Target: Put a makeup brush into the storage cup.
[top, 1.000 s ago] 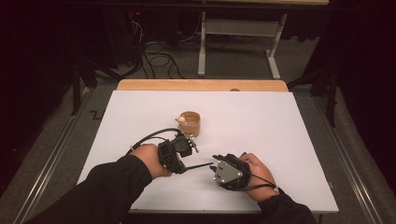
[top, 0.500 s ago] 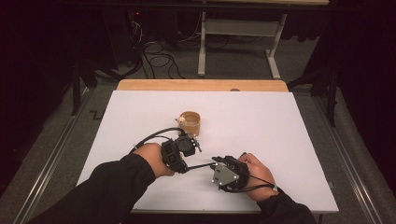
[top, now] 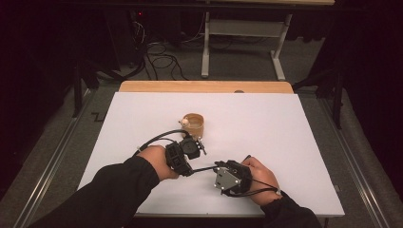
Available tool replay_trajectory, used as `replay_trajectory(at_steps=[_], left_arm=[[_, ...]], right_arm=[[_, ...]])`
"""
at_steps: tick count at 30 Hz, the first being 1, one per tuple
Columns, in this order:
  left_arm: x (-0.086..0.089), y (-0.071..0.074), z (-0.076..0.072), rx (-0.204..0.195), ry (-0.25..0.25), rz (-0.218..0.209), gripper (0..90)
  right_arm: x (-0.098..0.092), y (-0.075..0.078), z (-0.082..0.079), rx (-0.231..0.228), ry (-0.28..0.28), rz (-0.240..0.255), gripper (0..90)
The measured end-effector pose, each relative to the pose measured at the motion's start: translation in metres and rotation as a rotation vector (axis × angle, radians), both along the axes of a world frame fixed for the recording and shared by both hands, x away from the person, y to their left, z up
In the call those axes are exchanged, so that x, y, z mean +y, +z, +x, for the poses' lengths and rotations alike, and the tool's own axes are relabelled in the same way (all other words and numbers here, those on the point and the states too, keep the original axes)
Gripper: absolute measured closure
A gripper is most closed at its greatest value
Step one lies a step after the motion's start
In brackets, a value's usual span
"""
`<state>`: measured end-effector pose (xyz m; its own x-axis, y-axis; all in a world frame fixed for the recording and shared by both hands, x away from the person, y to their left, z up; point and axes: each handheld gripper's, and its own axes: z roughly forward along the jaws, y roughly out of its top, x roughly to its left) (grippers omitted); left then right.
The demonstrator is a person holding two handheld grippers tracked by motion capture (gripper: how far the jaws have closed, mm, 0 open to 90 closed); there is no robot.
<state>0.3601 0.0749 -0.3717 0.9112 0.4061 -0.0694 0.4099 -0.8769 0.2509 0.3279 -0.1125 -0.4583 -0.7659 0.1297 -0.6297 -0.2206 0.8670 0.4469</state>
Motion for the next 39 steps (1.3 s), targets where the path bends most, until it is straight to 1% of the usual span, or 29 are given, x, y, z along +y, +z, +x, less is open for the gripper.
replay_trajectory(at_steps=[2,6,17,22,25,30,32,35,39], left_arm=[[-0.0004,0.0005,-0.0002,0.001,-0.005,0.005,83.3],[-0.0018,0.0005,-0.0009,0.002,-0.004,0.001,83.3],[-0.0039,0.0017,-0.0028,0.002,-0.011,-0.008,83.3],[-0.0042,0.001,-0.0023,0.0,-0.006,-0.001,83.3],[-0.004,0.0008,-0.0013,0.0,-0.008,0.01,83.3],[-0.0044,0.0006,-0.0011,0.0,-0.007,0.007,83.2],[-0.0041,0.0008,-0.001,-0.002,-0.006,0.006,83.2],[-0.0039,0.0011,-0.0014,-0.007,-0.001,-0.004,83.2],[-0.0035,0.0016,-0.0012,-0.009,0.002,-0.007,83.1]], right_arm=[[0.0003,0.0001,0.0001,-0.006,0.005,-0.006,75.5],[0.0013,-0.0012,-0.0007,0.0,0.008,-0.013,77.3],[0.0013,-0.0014,0.0001,0.004,0.014,-0.017,80.6],[0.0007,-0.0005,-0.0002,0.001,0.01,-0.014,81.2],[0.0004,-0.0002,-0.0005,0.0,0.013,-0.014,81.4],[0.0003,0.0001,-0.0009,-0.007,0.02,-0.015,83.3],[0.0003,-0.0001,-0.0006,-0.01,0.029,-0.022,84.0],[0.0005,-0.0003,-0.0015,-0.013,0.027,-0.026,85.0],[0.0009,-0.0007,-0.0026,-0.028,0.038,-0.045,86.1]])
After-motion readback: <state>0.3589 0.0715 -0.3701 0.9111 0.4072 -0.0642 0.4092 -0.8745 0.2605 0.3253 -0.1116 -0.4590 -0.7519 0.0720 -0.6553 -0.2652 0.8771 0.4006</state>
